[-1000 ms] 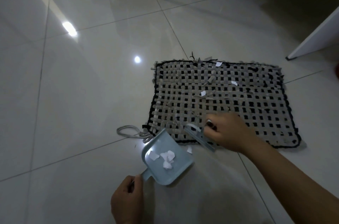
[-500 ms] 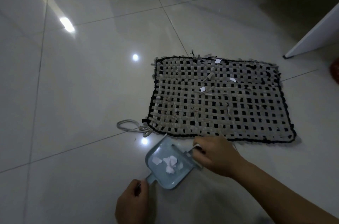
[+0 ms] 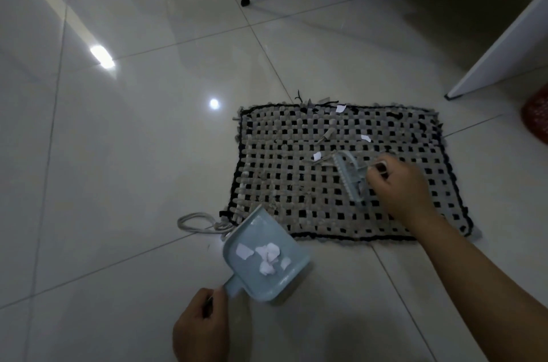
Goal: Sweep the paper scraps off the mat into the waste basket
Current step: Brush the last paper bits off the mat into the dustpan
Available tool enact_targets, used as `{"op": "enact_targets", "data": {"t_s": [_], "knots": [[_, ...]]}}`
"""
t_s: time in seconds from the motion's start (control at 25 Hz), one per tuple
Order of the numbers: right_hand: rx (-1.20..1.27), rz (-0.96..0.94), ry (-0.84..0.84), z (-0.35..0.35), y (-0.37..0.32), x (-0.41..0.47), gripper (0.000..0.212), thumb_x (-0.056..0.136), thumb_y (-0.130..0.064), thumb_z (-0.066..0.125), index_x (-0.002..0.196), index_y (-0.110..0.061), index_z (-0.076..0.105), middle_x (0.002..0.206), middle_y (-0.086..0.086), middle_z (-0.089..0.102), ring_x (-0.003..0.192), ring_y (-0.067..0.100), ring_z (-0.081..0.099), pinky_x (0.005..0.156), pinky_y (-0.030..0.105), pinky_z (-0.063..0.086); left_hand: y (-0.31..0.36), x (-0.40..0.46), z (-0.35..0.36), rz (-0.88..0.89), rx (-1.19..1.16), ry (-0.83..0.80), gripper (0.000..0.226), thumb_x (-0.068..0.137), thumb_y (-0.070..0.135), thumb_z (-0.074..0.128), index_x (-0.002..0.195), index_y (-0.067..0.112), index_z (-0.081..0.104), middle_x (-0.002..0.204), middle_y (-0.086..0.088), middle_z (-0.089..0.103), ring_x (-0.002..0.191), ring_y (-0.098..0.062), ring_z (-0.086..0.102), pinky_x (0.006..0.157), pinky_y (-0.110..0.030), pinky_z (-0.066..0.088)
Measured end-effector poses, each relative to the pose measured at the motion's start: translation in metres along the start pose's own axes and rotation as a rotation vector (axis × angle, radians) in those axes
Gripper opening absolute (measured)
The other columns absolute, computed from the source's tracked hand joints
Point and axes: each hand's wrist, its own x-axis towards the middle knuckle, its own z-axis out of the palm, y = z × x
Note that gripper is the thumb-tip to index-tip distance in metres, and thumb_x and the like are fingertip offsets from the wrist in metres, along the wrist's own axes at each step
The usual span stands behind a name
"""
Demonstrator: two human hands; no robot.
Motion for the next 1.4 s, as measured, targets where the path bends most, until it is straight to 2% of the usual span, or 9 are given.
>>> {"op": "enact_targets", "data": {"t_s": [0.12,0.24,0.32,0.44,0.6,0.76,1.0,1.2,1.4], "knots": [[-0.181,0.013,0.041,-0.010,0.013,0.046,0.026,0.095,-0.015,0.039,0.070,-0.008,0.038,0.054,0.002,0.036,0.045,0.016,0.028,0.046,0.027,0.019,0.043,0.015,0.034,0.062,0.082,-0.140,0.042,0.074,0.048,0.046,0.056,0.011,0.046,0.047,-0.004,0.043,0.055,-0.026,0.045,0.051,-0.027,0.034],[-0.332,0.030,0.019,-0.016,0.024,0.098,0.021,0.097,-0.017,0.036,0.077,-0.009,0.037,0.062,0.004,0.043,0.050,0.020,0.036,0.047,0.029,0.027,0.083,0.030,0.073,0.073,0.133,-0.206,0.038,0.088,0.030,0.047,0.052,0.017,0.043,0.053,-0.002,0.046,0.054,-0.022,0.044,0.049,-0.027,0.028],[-0.414,0.065,-0.062,-0.013,0.028,0.120,0.015,0.096,-0.016,0.038,0.086,-0.007,0.044,0.082,0.011,0.056,0.059,0.023,0.042,0.053,0.031,0.036,0.096,0.041,0.093,0.086,0.163,-0.212,0.036,0.088,0.027,0.046,0.055,0.013,0.046,0.053,-0.004,0.045,0.050,-0.018,0.042,0.048,-0.027,0.025],[-0.407,0.066,-0.223,-0.001,0.014,0.122,0.019,0.095,-0.011,0.038,0.105,-0.003,0.051,0.099,0.016,0.061,0.055,0.016,0.038,0.048,0.027,0.030,0.100,0.051,0.110,0.098,0.195,-0.194,0.038,0.087,0.026,0.046,0.052,0.015,0.042,0.052,-0.005,0.045,0.049,-0.019,0.042,0.047,-0.026,0.025],[-0.363,-0.186,-0.356,0.018,-0.018,0.083,0.019,0.094,-0.014,0.039,0.104,-0.005,0.053,0.083,0.011,0.059,0.051,0.014,0.033,0.044,0.026,0.021,0.092,0.054,0.120,0.110,0.254,-0.174,0.031,0.087,0.035,0.045,0.061,0.020,0.052,0.057,-0.006,0.051,0.061,-0.030,0.055,0.048,-0.027,0.031],[-0.246,-0.248,-0.429,0.001,-0.025,0.075,0.029,0.095,-0.022,0.041,0.066,-0.019,0.037,0.063,0.000,0.043,0.057,0.018,0.039,0.050,0.030,0.026,0.085,0.055,0.121,0.133,0.279,-0.169,0.028,0.086,0.036,0.046,0.071,0.021,0.063,0.057,-0.007,0.053,0.062,-0.032,0.057,0.047,-0.027,0.030],[-0.295,-0.171,-0.283,-0.013,-0.016,0.103,0.020,0.097,-0.023,0.038,0.099,-0.010,0.054,0.066,-0.007,0.038,0.052,0.004,0.030,0.046,0.022,0.021,0.098,0.048,0.113,0.107,0.247,-0.152,0.025,0.087,0.030,0.048,0.065,0.023,0.055,0.050,0.010,0.043,0.048,-0.010,0.040,0.046,-0.021,0.025],[-0.386,-0.362,-0.574,0.008,-0.037,0.087,0.017,0.096,-0.026,0.039,0.083,-0.016,0.043,0.081,0.003,0.047,0.065,0.020,0.043,0.055,0.029,0.032,0.098,0.050,0.106,0.086,0.269,-0.139,0.025,0.085,0.033,0.052,0.062,0.024,0.054,0.052,0.003,0.045,0.060,-0.026,0.043,0.050,-0.027,0.030],[-0.237,-0.301,-0.503,-0.013,-0.038,0.087,0.019,0.096,-0.025,0.043,0.078,-0.018,0.045,0.064,-0.005,0.043,0.056,0.010,0.038,0.052,0.024,0.029,0.091,0.053,0.104,0.096,0.272,-0.150,0.028,0.085,0.032,0.053,0.059,0.024,0.052,0.054,-0.004,0.051,0.060,-0.029,0.048,0.052,-0.029,0.034]]}}
